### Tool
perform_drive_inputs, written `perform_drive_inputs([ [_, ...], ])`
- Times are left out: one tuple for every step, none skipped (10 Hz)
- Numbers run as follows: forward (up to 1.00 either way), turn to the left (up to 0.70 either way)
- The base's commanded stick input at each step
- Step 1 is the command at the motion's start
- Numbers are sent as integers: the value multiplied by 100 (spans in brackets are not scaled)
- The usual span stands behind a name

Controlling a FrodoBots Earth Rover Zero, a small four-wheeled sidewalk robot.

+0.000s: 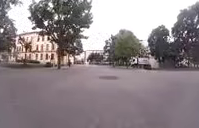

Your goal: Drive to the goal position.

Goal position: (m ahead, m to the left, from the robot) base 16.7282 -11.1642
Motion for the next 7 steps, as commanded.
perform_drive_inputs([
  [60, 0],
  [60, 0],
  [60, 0],
  [60, 0],
  [60, 0],
  [60, 0],
  [60, 0],
])
